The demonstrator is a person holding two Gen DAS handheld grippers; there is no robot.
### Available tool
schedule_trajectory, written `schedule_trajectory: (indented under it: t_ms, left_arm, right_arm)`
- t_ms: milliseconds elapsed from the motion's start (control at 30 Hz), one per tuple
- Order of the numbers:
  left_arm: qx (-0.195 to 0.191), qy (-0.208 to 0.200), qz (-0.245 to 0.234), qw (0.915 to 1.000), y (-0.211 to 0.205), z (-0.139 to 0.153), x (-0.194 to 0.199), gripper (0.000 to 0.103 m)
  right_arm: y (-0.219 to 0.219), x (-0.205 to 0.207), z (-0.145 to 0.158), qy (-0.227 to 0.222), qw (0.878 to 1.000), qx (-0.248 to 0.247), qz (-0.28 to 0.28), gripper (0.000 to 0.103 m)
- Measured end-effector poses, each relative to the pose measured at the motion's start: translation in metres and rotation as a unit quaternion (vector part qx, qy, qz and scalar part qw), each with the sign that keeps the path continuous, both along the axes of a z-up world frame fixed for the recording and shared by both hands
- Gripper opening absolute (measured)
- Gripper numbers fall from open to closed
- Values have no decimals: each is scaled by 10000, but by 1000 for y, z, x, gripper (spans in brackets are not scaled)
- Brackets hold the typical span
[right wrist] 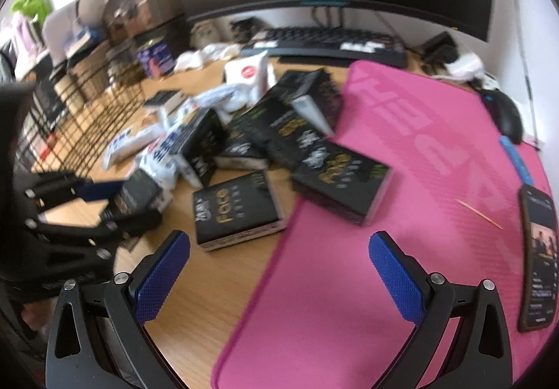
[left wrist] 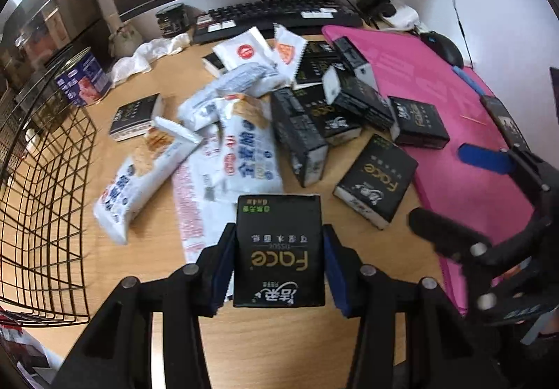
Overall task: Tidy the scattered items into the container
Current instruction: 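Grasp a black Face tissue pack with the left tool while the right tool grasps another, then carry both tissue packs over the wire basket and open both tools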
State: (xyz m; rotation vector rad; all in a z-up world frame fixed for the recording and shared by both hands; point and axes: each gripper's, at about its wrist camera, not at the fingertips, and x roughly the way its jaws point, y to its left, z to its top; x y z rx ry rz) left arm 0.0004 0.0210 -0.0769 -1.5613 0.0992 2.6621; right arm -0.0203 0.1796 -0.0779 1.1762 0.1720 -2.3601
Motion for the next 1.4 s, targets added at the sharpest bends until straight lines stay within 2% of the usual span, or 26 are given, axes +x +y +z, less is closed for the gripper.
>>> schedule_trajectory:
  t_ms: [200, 300, 500, 567, 600, 633, 800, 933, 1067, 1200, 1300, 1400]
  left_arm:
    - [161, -48, 57, 9998, -14, -1, 1, 52]
    - [57, -46, 157, 9998, -21, -3, 0, 52]
    - [182, -89, 221, 9995, -33, -5, -4, 52]
    - [179, -93, 215, 9996, -34, -6, -5, 52]
    - [174, -91, 211, 9996, -34, -6, -5, 52]
    - [167, -91, 209, 9996, -34, -6, -6, 52]
    - [110, -13, 202, 9997, -31, 1, -3, 52]
    - [140, 135, 140, 9997, -29, 14, 2, 52]
    - [223, 331, 113, 9991, -29, 35, 8, 52]
    - [328, 806, 159, 9961, -40, 78, 20, 52]
    - [168, 1214, 375, 9918, -57, 113, 28, 52]
    - [76, 1594, 790, 9840, -91, 147, 41, 52]
  right_arm:
    - [-30, -4, -10, 150, 9988, 406, 245, 103]
    - [-43, -8, -12, 206, 9980, 508, 325, 103]
    - [-59, -21, -23, 2, 9971, 652, 403, 102]
    - [-61, -20, -22, 28, 9966, 705, 429, 86]
    - [-61, -20, -21, 100, 9963, 760, 395, 69]
    - [-61, -20, -20, 84, 9966, 702, 433, 63]
    - [-56, -18, -17, -74, 9978, 478, 448, 63]
    - [-48, -10, 0, 64, 9985, 374, 403, 62]
    - [-45, -1, 21, 216, 9986, 238, 430, 62]
    - [-50, 5, 52, 499, 9972, 102, 539, 62]
    - [-65, 7, 79, 708, 9948, -32, 734, 62]
    - [-95, 11, 105, 917, 9893, -194, 1117, 62]
